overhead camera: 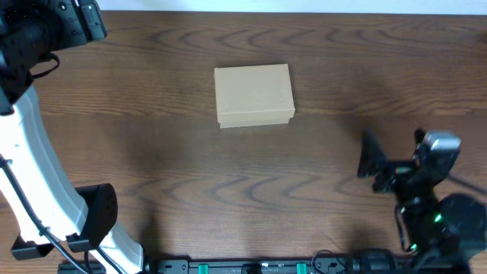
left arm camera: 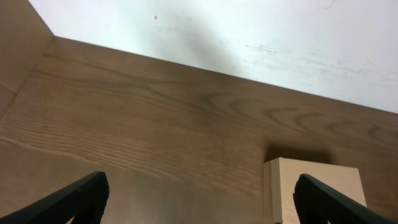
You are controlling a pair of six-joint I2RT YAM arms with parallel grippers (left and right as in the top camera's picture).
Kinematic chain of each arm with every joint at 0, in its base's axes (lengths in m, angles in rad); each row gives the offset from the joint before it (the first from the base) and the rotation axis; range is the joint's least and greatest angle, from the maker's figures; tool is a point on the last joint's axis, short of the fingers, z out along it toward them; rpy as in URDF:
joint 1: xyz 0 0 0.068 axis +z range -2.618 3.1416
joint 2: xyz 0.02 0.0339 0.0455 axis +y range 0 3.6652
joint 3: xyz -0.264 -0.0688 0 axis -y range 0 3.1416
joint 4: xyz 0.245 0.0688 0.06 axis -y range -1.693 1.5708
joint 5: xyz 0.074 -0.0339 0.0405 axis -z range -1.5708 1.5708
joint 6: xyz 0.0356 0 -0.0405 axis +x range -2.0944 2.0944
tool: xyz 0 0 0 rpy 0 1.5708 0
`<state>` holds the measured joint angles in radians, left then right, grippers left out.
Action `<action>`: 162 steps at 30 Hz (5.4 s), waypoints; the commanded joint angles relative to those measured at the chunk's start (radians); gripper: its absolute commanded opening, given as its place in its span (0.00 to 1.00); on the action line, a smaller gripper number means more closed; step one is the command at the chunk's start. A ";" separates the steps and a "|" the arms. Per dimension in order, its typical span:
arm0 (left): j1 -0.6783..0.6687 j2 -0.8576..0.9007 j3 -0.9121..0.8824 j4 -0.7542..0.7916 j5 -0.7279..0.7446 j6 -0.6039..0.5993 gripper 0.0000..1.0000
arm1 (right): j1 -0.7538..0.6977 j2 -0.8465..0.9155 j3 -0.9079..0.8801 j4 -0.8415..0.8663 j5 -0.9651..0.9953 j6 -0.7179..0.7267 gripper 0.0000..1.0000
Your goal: Pack container
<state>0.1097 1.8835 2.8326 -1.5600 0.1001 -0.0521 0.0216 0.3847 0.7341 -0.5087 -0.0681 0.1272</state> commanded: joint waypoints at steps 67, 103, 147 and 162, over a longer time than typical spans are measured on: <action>0.003 0.002 0.010 0.000 -0.006 0.003 0.96 | -0.016 -0.379 -0.729 0.442 0.015 0.059 0.99; 0.001 -1.483 -2.140 1.918 -0.085 0.030 0.96 | -0.016 -0.379 -0.729 0.442 0.015 0.059 0.99; 0.001 -1.880 -2.821 1.903 -0.083 0.019 0.96 | -0.016 -0.379 -0.729 0.441 0.015 0.059 0.99; 0.001 -1.880 -2.823 1.570 -0.082 0.019 0.96 | -0.016 -0.379 -0.729 0.442 0.015 0.059 0.99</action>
<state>0.1097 0.0120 0.0109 0.0475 0.0223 -0.0292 0.0158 0.0120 0.0097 -0.0658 -0.0589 0.1761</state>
